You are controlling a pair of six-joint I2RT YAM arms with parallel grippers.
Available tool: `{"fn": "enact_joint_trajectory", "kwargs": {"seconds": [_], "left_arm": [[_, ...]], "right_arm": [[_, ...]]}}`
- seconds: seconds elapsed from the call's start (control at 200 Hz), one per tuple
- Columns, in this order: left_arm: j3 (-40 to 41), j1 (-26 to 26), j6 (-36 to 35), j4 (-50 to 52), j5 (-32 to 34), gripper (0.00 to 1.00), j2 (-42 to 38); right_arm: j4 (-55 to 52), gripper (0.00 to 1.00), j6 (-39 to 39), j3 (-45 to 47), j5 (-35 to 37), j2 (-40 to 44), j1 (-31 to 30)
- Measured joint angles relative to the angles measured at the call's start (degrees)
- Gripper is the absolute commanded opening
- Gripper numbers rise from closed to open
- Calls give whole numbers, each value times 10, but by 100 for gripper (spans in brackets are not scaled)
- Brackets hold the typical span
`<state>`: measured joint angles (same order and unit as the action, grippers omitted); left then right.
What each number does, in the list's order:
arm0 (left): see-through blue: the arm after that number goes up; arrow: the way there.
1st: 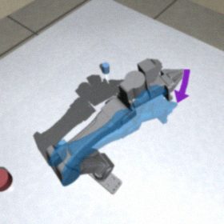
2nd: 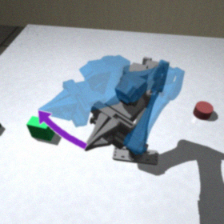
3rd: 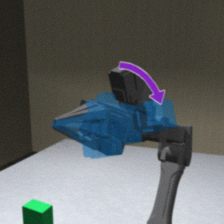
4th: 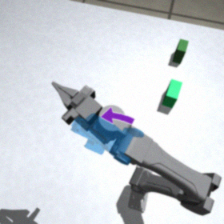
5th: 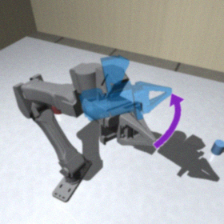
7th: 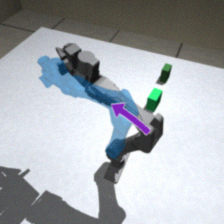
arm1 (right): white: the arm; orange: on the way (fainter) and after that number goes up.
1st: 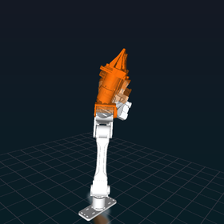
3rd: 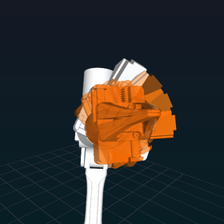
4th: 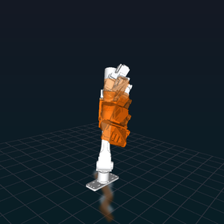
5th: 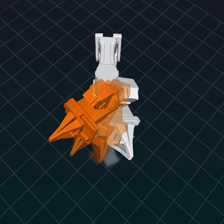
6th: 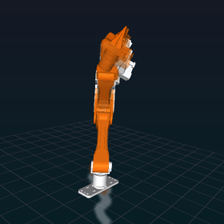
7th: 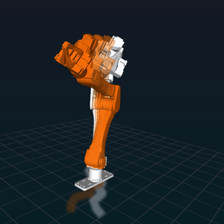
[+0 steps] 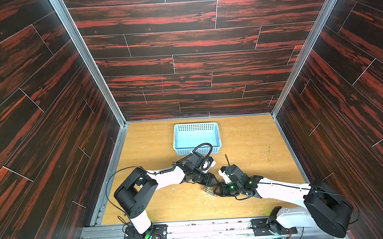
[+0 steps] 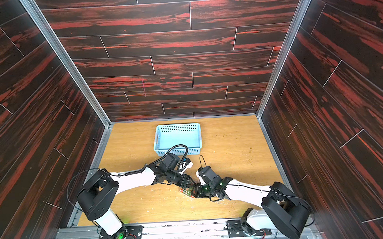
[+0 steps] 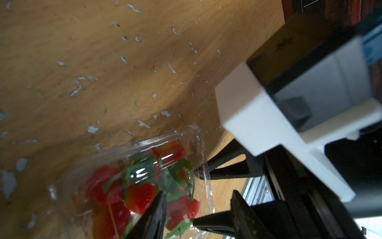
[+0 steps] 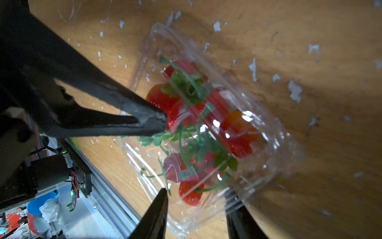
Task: Pack strawberries into containers
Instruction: Close the packing box at the center of the board, then reset both arms
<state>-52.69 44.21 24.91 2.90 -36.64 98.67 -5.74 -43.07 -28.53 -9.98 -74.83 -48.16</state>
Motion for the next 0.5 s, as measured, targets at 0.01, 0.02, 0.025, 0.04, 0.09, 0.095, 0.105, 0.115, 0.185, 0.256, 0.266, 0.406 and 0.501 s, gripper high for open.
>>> {"fn": "enact_joint_trajectory", "kwargs": {"seconds": [0.01, 0.02, 0.025, 0.04, 0.09, 0.095, 0.105, 0.115, 0.185, 0.256, 0.266, 0.406, 0.501], "left_arm": [[0, -1, 0, 0, 0, 53, 0], [0, -2, 0, 0, 0, 53, 0], [0, -2, 0, 0, 0, 53, 0], [0, -3, 0, 0, 0, 53, 0], [0, -8, -1, 1, -1, 53, -2], [0, -9, -1, 1, -1, 53, -3], [0, -11, -1, 2, 0, 53, -4], [0, -12, -2, 3, 1, 53, -5], [0, -31, -9, 14, 12, 54, -23], [-1, -55, -16, 32, 29, 55, -49], [-2, -58, -17, 34, 31, 56, -54], [-11, -102, -33, 48, 82, 58, -122], [-6, -135, -34, 40, 155, 60, -170]], "right_arm": [[-3, 48, 1, 0, 2, 2, 0], [-5, 48, 2, -1, 3, 3, 0], [-6, 48, 2, -1, 3, 4, 0], [-9, 49, 3, -2, 5, 7, 0], [-25, 50, 7, -7, 13, 17, 0], [-26, 50, 8, -7, 14, 18, 0], [-30, 51, 8, -9, 16, 21, 0], [-33, 51, 10, -10, 18, 24, 0], [-56, 54, 17, -19, 34, 46, 0], [-79, 57, 28, -30, 52, 68, 5], [-82, 58, 30, -32, 54, 72, 5], [-110, 69, 57, -58, 86, 109, 32], [-117, 77, 87, -71, 113, 123, 78]]}}
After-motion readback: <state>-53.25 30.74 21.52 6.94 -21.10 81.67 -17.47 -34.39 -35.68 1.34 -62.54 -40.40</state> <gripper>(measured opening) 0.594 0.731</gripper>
